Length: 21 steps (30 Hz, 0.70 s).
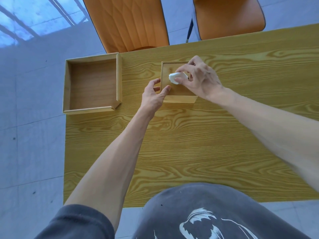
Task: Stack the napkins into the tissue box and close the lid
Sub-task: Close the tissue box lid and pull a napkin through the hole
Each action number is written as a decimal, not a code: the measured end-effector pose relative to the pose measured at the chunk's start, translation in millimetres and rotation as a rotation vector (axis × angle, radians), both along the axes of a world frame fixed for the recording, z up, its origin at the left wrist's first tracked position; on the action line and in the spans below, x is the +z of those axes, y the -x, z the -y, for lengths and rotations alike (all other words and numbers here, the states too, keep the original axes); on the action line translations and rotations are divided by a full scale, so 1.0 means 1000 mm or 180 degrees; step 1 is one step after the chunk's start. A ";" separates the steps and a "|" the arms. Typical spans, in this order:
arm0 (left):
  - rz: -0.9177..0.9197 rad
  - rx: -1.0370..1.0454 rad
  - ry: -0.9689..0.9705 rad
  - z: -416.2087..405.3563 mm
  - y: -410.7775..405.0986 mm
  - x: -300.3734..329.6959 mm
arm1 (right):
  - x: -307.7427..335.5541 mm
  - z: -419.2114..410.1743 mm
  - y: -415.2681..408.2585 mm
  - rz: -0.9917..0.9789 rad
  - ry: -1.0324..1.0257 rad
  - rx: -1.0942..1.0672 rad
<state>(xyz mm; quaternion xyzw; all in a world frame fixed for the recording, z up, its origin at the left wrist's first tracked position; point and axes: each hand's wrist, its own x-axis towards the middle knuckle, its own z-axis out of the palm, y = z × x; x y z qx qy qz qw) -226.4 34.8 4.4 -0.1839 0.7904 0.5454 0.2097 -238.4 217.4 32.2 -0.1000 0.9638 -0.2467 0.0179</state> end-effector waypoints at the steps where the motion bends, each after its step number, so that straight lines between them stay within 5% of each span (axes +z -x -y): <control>1: 0.0008 0.0003 -0.0001 0.000 0.000 0.000 | 0.000 0.002 0.001 -0.0003 -0.0019 -0.0050; 9: 0.0046 0.0056 0.0042 -0.003 -0.002 0.002 | -0.011 0.006 -0.006 0.0090 0.1038 -0.0765; 21: 0.0049 -0.0005 0.0159 -0.004 -0.004 0.007 | -0.014 0.005 -0.014 0.0349 0.2059 -0.0933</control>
